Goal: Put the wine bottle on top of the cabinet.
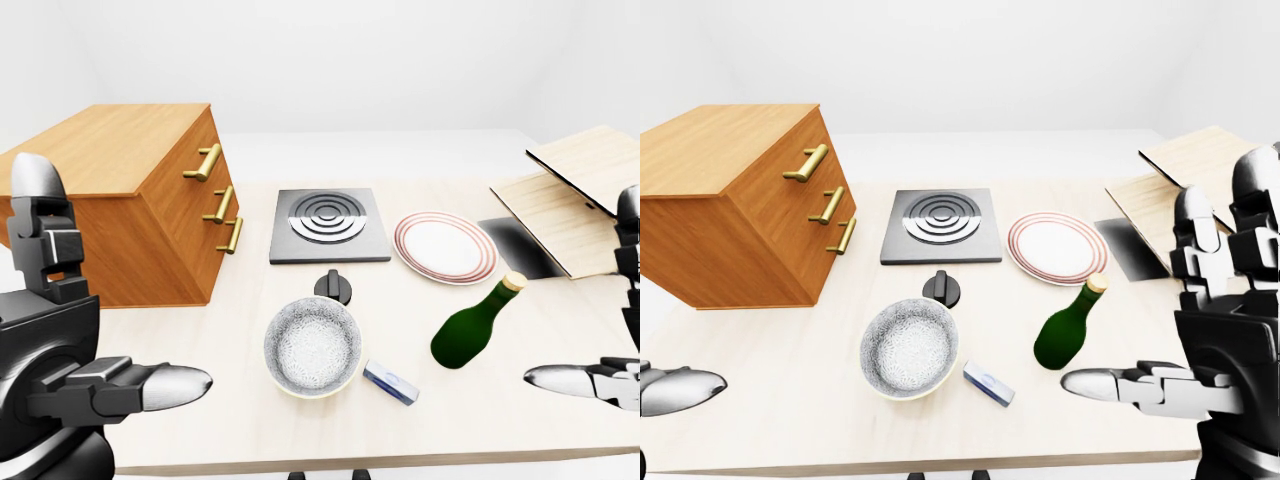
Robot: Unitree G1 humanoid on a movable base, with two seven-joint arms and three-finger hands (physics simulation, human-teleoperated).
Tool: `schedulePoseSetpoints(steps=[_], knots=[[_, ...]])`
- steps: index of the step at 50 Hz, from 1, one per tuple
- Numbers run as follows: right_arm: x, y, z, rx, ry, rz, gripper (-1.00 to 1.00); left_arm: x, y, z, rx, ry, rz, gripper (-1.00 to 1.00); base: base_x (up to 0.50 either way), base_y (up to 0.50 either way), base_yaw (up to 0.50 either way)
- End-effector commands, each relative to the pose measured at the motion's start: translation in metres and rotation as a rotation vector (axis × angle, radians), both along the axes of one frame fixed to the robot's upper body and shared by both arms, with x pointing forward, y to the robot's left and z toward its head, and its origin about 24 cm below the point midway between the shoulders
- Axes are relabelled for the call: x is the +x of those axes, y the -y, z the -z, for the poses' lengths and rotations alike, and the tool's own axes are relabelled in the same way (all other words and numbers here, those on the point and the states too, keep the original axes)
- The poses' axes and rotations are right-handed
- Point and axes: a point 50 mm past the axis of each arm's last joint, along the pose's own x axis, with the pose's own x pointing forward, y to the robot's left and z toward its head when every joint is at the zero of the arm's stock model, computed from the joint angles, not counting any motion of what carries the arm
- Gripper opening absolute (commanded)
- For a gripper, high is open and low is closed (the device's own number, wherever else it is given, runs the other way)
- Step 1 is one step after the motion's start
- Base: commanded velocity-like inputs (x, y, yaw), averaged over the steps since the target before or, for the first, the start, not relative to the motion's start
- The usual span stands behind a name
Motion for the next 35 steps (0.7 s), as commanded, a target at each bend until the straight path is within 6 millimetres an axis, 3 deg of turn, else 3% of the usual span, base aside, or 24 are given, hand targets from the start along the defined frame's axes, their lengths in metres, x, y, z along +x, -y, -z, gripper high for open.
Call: schedulePoseSetpoints(steps=[1, 17, 35], knots=[[-0.013, 0.016, -0.015, 0.011, 0.054, 0.042, 1.0, 0.0, 0.002, 0.002, 0.007, -0.006, 0.0, 1.0, 0.0, 0.0, 0.0], [-0.021, 0.018, -0.019, -0.111, 0.25, 0.094, 1.0, 0.0, 0.001, 0.001, 0.01, -0.001, -0.002, 1.0, 0.0, 0.0, 0.0], [-0.021, 0.017, -0.015, -0.231, 0.268, 0.139, 1.0, 0.0, 0.001, 0.0, 0.012, 0.007, -0.006, 1.0, 0.0, 0.0, 0.0]])
